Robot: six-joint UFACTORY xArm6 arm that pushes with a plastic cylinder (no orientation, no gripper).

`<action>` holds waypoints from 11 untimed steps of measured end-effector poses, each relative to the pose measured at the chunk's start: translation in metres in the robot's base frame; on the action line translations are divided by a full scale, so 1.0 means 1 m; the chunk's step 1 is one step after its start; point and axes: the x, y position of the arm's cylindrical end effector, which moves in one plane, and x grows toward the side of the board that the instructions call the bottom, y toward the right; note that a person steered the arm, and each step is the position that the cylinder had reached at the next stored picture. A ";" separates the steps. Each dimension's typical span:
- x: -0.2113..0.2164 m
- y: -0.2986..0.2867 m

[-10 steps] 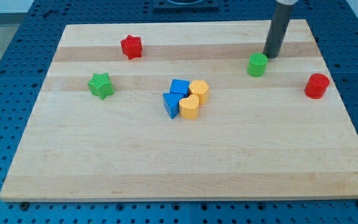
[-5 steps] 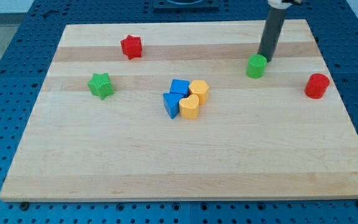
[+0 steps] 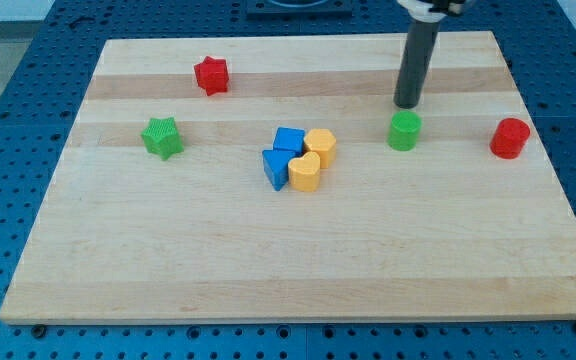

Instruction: Move green circle towards the center right

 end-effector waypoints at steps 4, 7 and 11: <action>0.066 0.020; 0.090 -0.021; 0.125 -0.063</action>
